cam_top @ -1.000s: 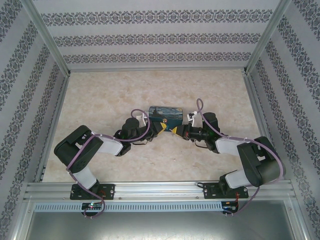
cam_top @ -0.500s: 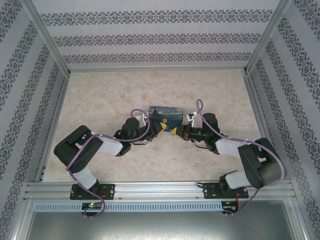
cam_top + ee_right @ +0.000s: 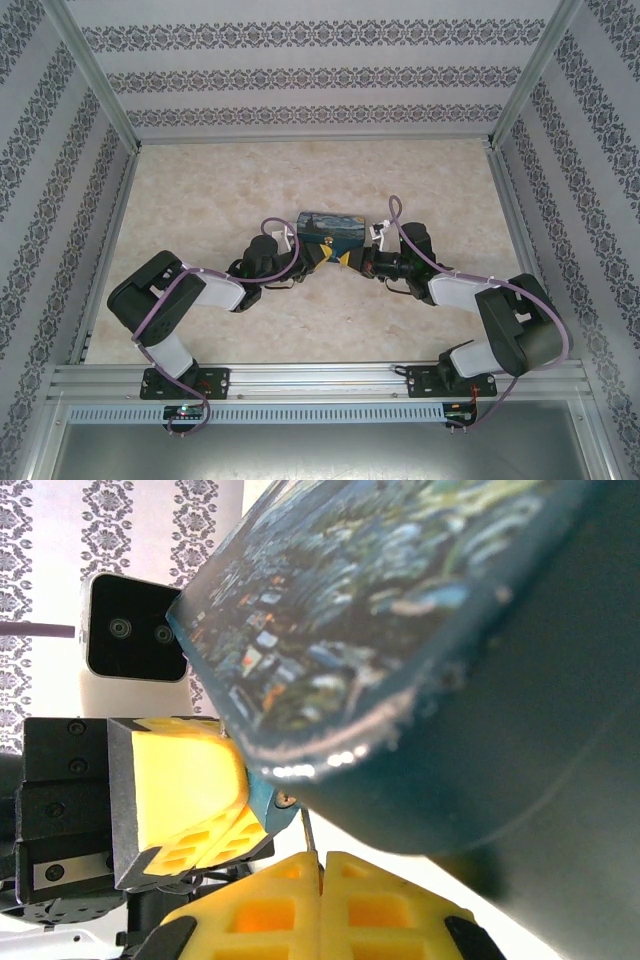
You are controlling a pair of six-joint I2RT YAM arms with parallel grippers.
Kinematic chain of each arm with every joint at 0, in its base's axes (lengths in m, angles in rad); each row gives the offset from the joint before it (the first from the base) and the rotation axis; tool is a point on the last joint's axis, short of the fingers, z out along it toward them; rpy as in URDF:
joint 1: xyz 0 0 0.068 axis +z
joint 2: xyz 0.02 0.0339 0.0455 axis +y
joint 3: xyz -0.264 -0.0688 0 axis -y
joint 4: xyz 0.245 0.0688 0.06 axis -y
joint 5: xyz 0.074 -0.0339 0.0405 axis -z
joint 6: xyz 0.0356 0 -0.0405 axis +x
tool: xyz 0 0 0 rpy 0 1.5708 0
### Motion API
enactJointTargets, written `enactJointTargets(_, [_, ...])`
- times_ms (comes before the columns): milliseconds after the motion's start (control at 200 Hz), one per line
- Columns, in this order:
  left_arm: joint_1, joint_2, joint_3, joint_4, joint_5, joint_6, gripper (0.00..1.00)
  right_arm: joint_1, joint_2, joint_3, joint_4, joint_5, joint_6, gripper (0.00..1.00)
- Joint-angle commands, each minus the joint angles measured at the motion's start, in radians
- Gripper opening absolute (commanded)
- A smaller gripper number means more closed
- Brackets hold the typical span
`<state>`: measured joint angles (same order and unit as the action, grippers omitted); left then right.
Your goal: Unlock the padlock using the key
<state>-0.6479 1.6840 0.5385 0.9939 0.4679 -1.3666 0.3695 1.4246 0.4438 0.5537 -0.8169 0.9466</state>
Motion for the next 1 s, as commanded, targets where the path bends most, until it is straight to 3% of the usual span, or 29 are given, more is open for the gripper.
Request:
enactJointTargets(0, [-0.001,-0.025,-0.012,0.021,0.024,0.027,0.0,0.003,-0.006,0.027,0.006,0.007,-0.013,0.0])
enactJointTargets(994, [-0.001,-0.03,-0.015,0.018,0.022,0.026,0.0,-0.014,-0.024,0.042,-0.059,0.032,-0.024,0.0])
